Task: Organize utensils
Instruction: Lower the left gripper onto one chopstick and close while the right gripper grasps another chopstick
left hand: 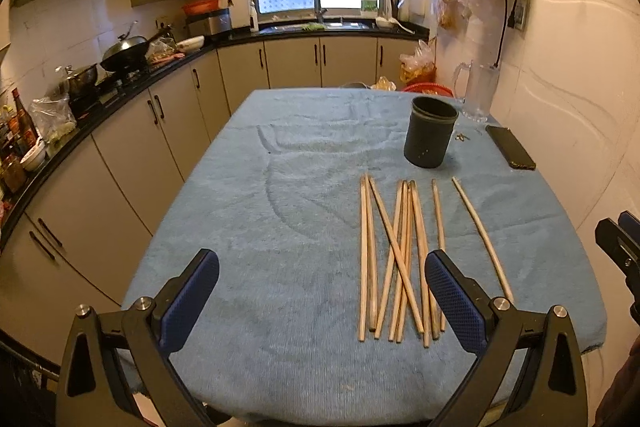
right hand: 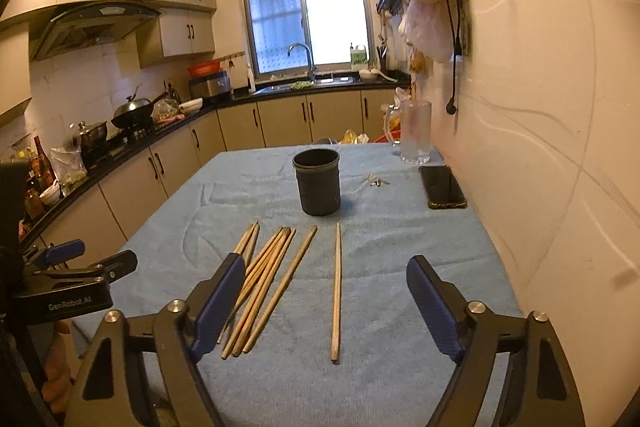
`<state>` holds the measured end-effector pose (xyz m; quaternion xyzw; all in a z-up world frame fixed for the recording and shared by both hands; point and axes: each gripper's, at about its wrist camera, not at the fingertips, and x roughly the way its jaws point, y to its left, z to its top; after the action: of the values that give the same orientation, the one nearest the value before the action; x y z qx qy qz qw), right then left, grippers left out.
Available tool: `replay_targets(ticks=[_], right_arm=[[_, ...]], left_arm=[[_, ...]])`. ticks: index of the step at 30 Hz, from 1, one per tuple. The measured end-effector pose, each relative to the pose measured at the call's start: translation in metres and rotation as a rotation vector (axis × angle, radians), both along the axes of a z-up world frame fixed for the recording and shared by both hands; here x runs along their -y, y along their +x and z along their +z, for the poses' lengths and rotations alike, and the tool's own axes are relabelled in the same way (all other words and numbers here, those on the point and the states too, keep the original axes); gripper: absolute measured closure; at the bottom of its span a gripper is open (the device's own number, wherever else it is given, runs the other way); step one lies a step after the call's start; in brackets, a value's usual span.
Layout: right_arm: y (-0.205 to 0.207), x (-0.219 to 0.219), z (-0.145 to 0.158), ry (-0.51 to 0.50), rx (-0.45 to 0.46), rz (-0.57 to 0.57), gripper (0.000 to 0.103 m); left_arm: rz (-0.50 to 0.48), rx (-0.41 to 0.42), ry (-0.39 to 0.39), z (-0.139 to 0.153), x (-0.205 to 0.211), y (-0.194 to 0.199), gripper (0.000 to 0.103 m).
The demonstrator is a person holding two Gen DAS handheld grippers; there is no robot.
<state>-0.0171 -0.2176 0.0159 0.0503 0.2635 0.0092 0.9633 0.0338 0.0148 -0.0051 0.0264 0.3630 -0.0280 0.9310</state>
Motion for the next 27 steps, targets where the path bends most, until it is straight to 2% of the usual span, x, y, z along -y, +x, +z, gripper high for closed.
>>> replay_targets(ticks=[2,5,7,10,12,17,19,22,27], right_arm=[[0.015,0.0,-0.007,0.012,-0.035,0.023,0.023],[0.037,0.005,-0.019,0.067,-0.101,0.042,0.032],[0.053,0.009,-0.026,0.083,-0.12,0.049,0.037],[0.081,0.016,-0.039,0.142,-0.192,0.071,0.055],[0.103,0.02,-0.049,0.171,-0.245,0.083,0.062],[0.155,0.023,-0.073,0.148,-0.331,0.099,0.063],[0.172,0.022,-0.08,0.146,-0.357,0.108,0.065],[0.196,0.023,-0.093,0.156,-0.4,0.112,0.065],[0.215,0.022,-0.107,0.149,-0.432,0.105,0.066]], left_arm=[[-0.014,-0.031,-0.015,-0.005,0.0,0.013,0.004],[-0.043,-0.092,-0.049,-0.016,-0.001,0.041,0.012],[-0.065,-0.136,-0.075,-0.024,-0.001,0.061,0.022],[-0.101,-0.205,-0.107,-0.038,0.001,0.09,0.035],[-0.123,-0.252,-0.12,-0.048,0.005,0.112,0.038],[-0.147,-0.344,-0.155,-0.07,0.008,0.155,0.04],[-0.152,-0.379,-0.144,-0.079,0.013,0.17,0.046],[-0.168,-0.431,-0.13,-0.088,0.02,0.185,0.046],[-0.169,-0.458,-0.081,-0.096,0.028,0.195,0.046]])
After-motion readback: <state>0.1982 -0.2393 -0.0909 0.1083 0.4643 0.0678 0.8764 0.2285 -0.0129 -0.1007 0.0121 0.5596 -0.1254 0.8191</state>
